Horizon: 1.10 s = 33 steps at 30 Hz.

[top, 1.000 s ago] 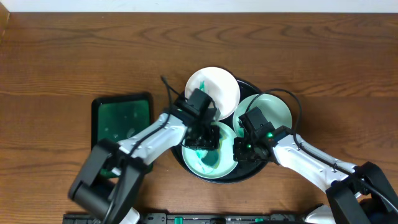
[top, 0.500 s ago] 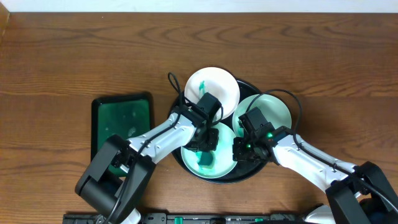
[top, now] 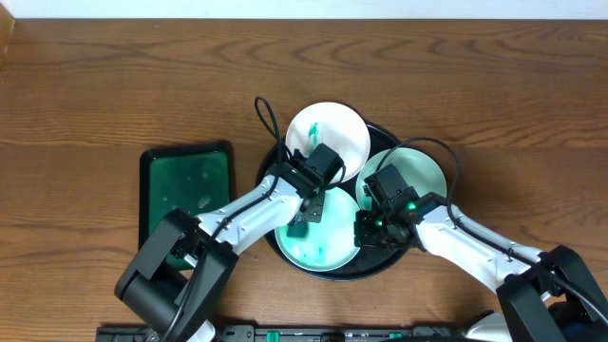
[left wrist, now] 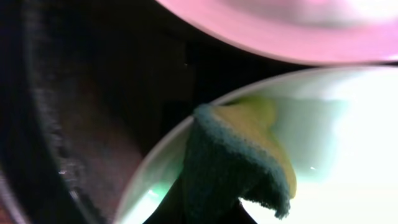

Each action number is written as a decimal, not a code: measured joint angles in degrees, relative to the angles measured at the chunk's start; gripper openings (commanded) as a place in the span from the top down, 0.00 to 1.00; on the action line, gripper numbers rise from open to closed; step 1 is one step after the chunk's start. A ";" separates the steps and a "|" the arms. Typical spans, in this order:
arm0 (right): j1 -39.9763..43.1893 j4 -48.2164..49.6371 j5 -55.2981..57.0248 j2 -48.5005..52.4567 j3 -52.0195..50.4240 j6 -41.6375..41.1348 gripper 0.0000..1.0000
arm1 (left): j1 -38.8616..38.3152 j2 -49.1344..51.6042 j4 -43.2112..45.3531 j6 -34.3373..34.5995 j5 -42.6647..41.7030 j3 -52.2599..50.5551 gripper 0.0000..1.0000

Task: Clean dirty plates on tray and stack at the side
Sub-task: 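Scrub the bottom plate with the sponge while right gripper holds plate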

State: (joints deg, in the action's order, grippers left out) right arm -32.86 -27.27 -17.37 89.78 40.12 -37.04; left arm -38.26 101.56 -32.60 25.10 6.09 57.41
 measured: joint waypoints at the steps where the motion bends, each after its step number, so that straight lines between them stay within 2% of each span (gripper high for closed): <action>1: 0.00 0.00 -0.02 0.02 0.00 -0.04 0.99 | 0.00 0.02 -0.42 0.04 0.55 0.00 0.93; 7: 0.00 -0.13 -0.02 0.07 0.07 -0.04 0.99 | 0.00 0.24 -6.21 1.01 1.68 0.79 0.93; 14: 0.00 -0.48 0.07 0.11 0.24 -0.04 0.99 | 2.23 0.20 -7.17 -3.61 -6.54 1.07 0.93; 21: 0.00 -0.59 0.13 0.11 0.28 -0.04 0.99 | 0.28 0.02 -3.02 -7.52 -17.46 0.61 0.93; 30: 0.00 -1.44 0.35 0.07 0.33 0.02 0.99 | -6.32 0.87 3.61 -5.60 -29.29 -0.39 0.93; 33: 0.13 -2.10 0.52 -0.20 0.31 0.04 0.99 | -6.38 0.98 5.46 -4.15 -31.17 -1.01 0.93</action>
State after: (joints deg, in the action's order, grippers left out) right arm -32.73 -29.36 -16.84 89.58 40.42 -36.99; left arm -44.64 102.54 -27.14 20.95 -25.08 56.40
